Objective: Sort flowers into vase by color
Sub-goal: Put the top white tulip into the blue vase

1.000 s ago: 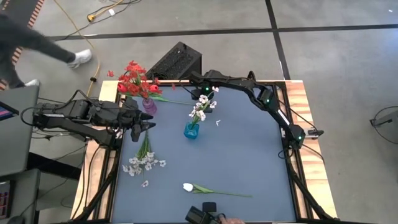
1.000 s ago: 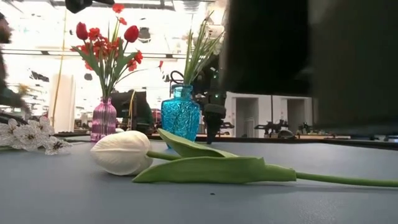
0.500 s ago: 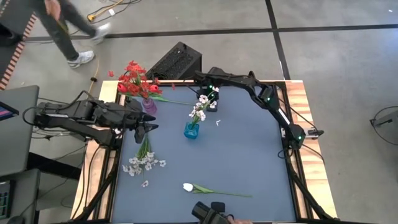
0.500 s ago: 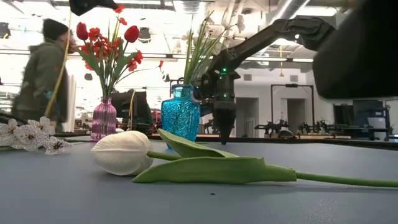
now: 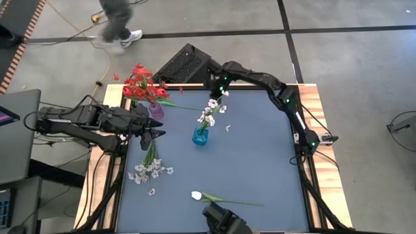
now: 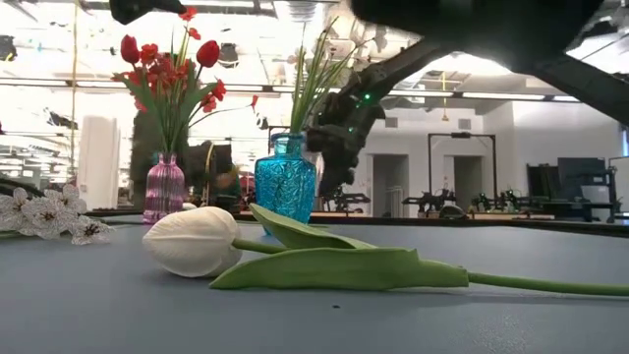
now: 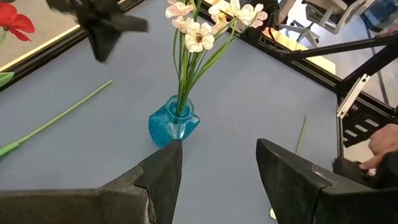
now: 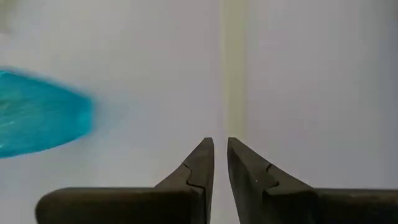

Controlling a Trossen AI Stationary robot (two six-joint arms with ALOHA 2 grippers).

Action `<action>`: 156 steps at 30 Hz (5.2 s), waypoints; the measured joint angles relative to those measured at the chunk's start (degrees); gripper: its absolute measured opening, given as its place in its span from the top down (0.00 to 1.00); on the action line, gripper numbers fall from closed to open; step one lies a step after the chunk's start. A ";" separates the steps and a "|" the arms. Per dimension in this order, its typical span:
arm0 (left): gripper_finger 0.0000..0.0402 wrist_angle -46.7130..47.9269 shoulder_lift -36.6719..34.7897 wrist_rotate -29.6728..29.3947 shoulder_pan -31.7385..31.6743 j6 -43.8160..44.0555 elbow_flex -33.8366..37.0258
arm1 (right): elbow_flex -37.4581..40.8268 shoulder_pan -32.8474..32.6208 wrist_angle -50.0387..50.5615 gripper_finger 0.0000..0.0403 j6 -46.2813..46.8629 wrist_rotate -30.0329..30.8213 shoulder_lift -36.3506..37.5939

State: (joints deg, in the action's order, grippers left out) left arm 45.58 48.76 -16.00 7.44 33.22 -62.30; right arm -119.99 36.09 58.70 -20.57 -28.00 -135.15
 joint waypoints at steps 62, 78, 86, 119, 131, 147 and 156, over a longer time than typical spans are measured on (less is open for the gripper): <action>0.52 -0.07 0.12 -2.31 0.09 4.57 0.00 | 35.77 -7.95 -40.66 0.50 -3.76 23.21 11.37; 0.52 -0.06 0.12 -2.52 0.11 4.60 0.00 | 35.64 -5.73 -37.14 0.85 -0.92 20.86 11.34; 0.52 -0.05 0.12 -2.85 0.11 4.59 0.00 | 35.46 -4.38 -27.05 0.96 -3.91 21.26 11.67; 0.52 -0.44 0.12 -3.77 0.09 2.34 0.00 | 66.84 2.97 -17.82 0.78 9.80 26.58 47.96; 0.52 -1.48 0.10 -1.60 0.08 2.47 0.00 | 59.55 2.16 -31.08 0.54 5.01 19.32 35.57; 0.52 -2.80 0.10 0.74 0.20 3.68 0.00 | 56.94 1.78 -28.82 0.75 6.15 22.46 25.20; 0.52 -2.80 0.10 0.69 0.20 0.83 0.00 | 58.16 1.35 -22.41 0.94 10.88 15.67 33.51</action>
State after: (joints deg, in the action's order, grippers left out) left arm 42.78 48.86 -15.31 7.64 34.05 -62.30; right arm -61.83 37.44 36.29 -9.69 -12.33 -101.64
